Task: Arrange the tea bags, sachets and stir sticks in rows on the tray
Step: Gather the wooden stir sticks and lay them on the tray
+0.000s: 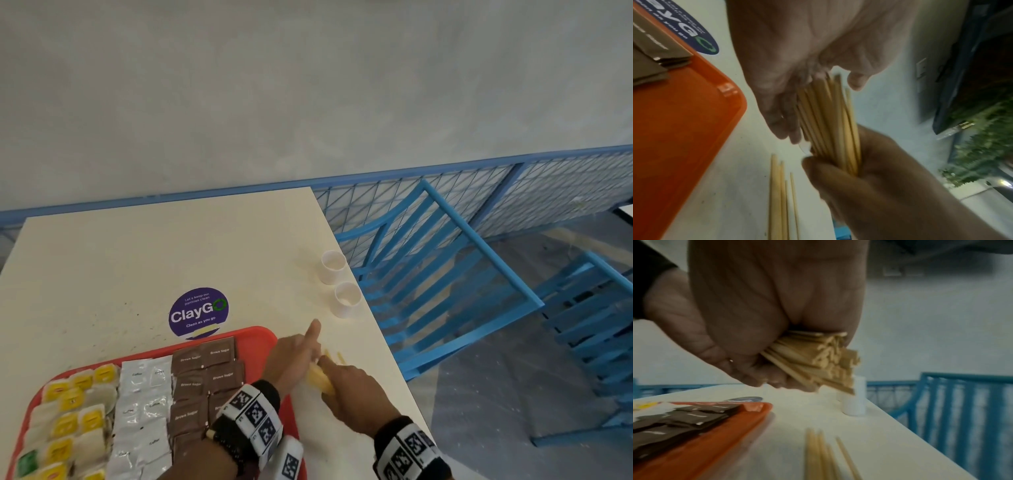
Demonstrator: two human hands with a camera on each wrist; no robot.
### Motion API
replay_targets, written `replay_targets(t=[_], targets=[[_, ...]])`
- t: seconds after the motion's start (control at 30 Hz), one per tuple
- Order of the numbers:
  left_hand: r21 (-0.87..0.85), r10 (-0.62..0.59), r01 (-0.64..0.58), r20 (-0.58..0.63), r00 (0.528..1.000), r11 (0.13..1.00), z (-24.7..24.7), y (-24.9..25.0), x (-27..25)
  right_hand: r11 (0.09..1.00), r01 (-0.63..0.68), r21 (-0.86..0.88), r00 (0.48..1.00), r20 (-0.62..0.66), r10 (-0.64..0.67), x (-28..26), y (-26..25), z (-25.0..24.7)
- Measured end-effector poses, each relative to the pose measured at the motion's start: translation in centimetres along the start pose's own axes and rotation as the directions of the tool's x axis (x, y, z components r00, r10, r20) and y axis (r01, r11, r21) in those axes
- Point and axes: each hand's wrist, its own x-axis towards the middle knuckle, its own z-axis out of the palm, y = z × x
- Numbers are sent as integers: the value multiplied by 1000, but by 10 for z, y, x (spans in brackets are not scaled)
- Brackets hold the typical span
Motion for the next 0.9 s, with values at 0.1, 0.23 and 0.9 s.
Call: replay_targets(t=[0.1, 0.23, 0.9], targets=[[65, 30, -30, -4, 1000, 997, -3, 0, -19, 993, 30, -117, 997, -61, -37, 5, -24, 3], [-348, 42, -84, -127, 991, 934, -24, -8, -31, 985, -5, 174, 985, -171, 35, 5, -41, -1], [-750, -242, 216, 77, 967, 625, -83, -42, -64, 894, 96, 437, 992, -112, -51, 2, -90, 5]])
